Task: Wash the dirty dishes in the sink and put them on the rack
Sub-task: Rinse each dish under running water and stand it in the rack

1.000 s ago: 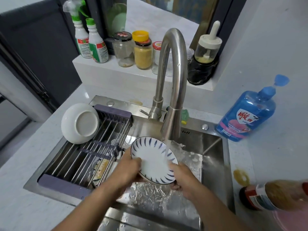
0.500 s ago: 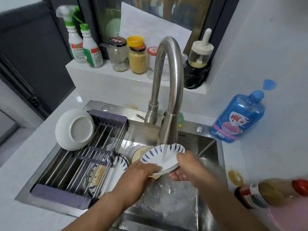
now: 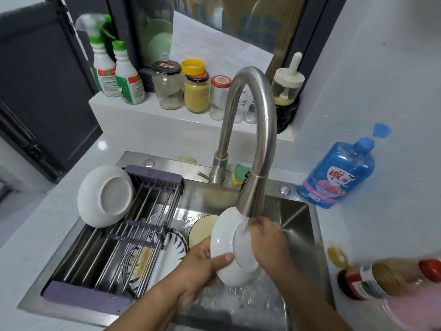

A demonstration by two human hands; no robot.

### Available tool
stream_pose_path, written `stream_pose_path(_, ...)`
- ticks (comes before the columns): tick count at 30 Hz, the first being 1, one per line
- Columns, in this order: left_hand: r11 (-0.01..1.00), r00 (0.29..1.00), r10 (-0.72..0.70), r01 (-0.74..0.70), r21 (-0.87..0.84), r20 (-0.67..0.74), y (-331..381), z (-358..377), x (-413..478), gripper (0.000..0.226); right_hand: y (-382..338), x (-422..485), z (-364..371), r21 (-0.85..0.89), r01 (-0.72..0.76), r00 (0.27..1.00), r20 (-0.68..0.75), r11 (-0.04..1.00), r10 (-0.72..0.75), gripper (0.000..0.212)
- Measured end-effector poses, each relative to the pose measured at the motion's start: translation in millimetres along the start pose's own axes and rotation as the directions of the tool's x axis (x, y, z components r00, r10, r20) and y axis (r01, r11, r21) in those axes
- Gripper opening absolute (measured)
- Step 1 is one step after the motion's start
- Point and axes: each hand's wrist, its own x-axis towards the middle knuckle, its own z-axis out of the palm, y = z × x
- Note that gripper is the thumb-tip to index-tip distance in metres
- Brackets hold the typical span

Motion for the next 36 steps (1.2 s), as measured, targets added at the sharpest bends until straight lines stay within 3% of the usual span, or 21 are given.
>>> stream_pose_path(3, 0.985, 0.998, -0.045, 0.051, -0.162, 0.035, 3.1, -1.3, -2.2, 0.05, 13.8, 2.4, 7.5, 0.116, -0.081, 0.996, -0.03, 0.99, 0.085, 0.045)
stream_pose_path(5, 0.956, 0.995, -0.074, 0.09, -0.28, 0.066, 4.4, -2.9, -2.8, 0.048, 16.6, -1.3, 9.1, 0.302, -0.189, 0.982, 0.037, 0.934, 0.186, 0.045)
stream_pose_path(9, 0.885, 0.987, -0.139, 0.162, -0.436, 0.086, 4.9, -4.4, -4.8, 0.046, 18.1, -7.0, 8.7, 0.621, -0.303, 0.951, 0.146, 0.723, 0.274, 0.035)
stream_pose_path(11, 0.842, 0.981, -0.179, 0.192, -0.505, 0.074, 2.6, -4.6, -5.8, 0.044, 19.6, -6.6, 5.2, 0.707, -0.366, 0.925, 0.206, 0.605, 0.318, 0.031)
stream_pose_path(14, 0.759, 0.974, -0.221, 0.209, -0.617, 0.058, -6.3, -9.9, -3.7, 0.047, 18.6, -6.4, 5.3, 0.777, -0.432, 0.901, 0.343, 0.458, 0.267, 0.035)
stream_pose_path(18, 0.709, 0.976, -0.211, 0.191, -0.679, 0.054, -13.0, -12.2, -6.6, 0.047, 15.5, -4.7, 8.6, 0.751, -0.424, 0.905, 0.34, 0.507, 0.254, 0.035)
stream_pose_path(20, 0.795, 0.987, -0.16, 0.138, -0.591, 0.015, -9.4, -12.7, -8.7, 0.043, 17.7, -6.6, 8.3, 0.668, -0.437, 0.899, 0.342, 0.602, 0.273, 0.029)
stream_pose_path(23, 0.97, 0.999, -0.021, 0.009, -0.241, -0.049, 2.1, -19.1, -5.9, 0.045, 22.1, -14.8, 11.8, 0.543, -0.462, 0.884, 0.351, 0.702, 0.31, 0.024)
stream_pose_path(26, 0.974, 0.993, 0.105, -0.094, 0.206, -0.043, 24.4, -23.9, -6.5, 0.048, 16.9, -30.1, 25.0, 0.463, -0.525, 0.828, 0.47, 0.714, 0.304, 0.027)
stream_pose_path(29, 0.873, 0.979, 0.186, -0.129, 0.47, -0.077, 46.9, -27.6, -13.6, 0.046, -1.5, -44.0, 45.5, 0.524, -0.623, 0.742, 0.632, 0.581, 0.226, 0.032)
stream_pose_path(32, 0.779, 0.959, 0.267, -0.154, 0.608, -0.099, 67.9, -31.7, -22.7, 0.04, -28.9, -56.7, 59.5, 0.574, -0.738, 0.657, 0.732, 0.354, 0.181, 0.041)
stream_pose_path(36, 0.588, 0.902, 0.415, -0.165, 0.792, -0.121, 99.0, -44.9, -42.3, 0.048, -71.0, -70.9, 66.7, 0.564, -0.82, 0.572, 0.815, 0.099, 0.094, 0.041)
